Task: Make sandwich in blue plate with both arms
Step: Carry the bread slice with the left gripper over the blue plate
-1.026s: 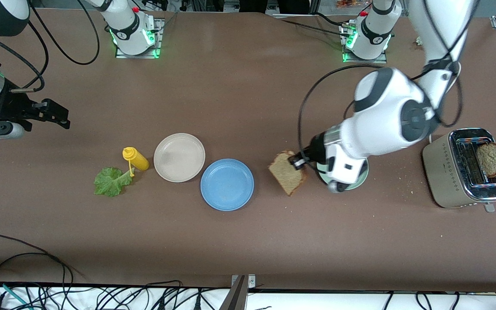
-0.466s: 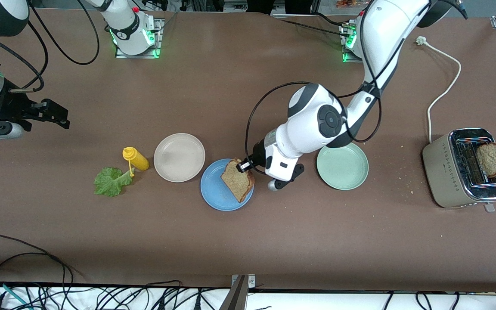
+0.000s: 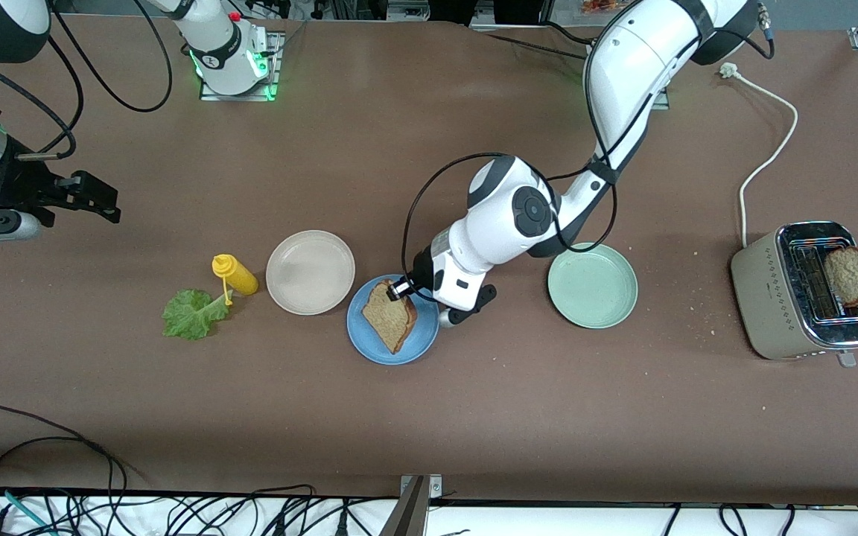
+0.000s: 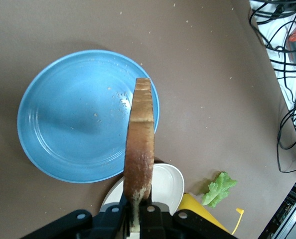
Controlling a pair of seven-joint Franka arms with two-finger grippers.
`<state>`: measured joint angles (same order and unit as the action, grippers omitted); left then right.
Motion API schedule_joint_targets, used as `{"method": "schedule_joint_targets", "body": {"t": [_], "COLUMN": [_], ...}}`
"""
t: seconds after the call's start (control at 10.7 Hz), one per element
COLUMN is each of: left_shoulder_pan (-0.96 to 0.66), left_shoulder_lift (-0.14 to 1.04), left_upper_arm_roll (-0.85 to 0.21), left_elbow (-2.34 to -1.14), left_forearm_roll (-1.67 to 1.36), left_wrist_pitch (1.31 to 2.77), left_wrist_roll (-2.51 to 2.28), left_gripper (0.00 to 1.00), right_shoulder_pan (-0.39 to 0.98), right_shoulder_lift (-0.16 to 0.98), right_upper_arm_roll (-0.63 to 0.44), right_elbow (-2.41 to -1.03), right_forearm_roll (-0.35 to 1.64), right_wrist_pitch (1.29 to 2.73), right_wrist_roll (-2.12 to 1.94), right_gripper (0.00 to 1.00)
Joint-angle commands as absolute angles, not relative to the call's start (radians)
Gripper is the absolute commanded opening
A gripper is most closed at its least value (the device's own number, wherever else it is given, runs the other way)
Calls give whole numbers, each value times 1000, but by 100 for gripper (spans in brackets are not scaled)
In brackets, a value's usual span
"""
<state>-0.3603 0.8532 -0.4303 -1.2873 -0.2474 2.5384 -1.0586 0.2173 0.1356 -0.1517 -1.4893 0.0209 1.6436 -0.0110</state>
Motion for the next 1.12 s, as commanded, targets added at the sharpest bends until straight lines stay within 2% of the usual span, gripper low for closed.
{"method": "schedule_joint_targets", "body": {"t": [0.0,0.19,0.75,0.84,0.93,1.03], "left_shoulder_pan": [-405,-452,-479,-480,-480,-479], "left_shoulder_lift": [923,934,974,974,974,971], "left_upper_arm_roll": [-405,-355,-344,-345,-344,-344], "left_elbow": [-1211,-1193,-1170,-1170,-1170,-1175], "left_forearm_roll": [-264,-267,-267,-267,-267,-265], "left_wrist_pitch": [2562,2562,2562,2562,2562,2562], "left_wrist_roll": [-1046,-1048,-1048,-1049,-1051,-1051], "left_gripper": [0,0,0,15,50,73], "right_shoulder_pan": [213,213,213,213,213,213], "right_shoulder_lift": [132,132,132,132,132,132], "right_upper_arm_roll": [-152,-152,-152,-152,-152,-152], "right_elbow": [-1480,-1480,-1480,-1480,-1480,-1480], "right_forearm_roll": [35,35,37,37,37,37], "right_wrist_pitch": [1637,1635,1637,1637,1637,1637], "right_wrist_roll": [-20,-20,-20,-20,-20,-20], "right_gripper": [100,100,100,100,100,100]}}
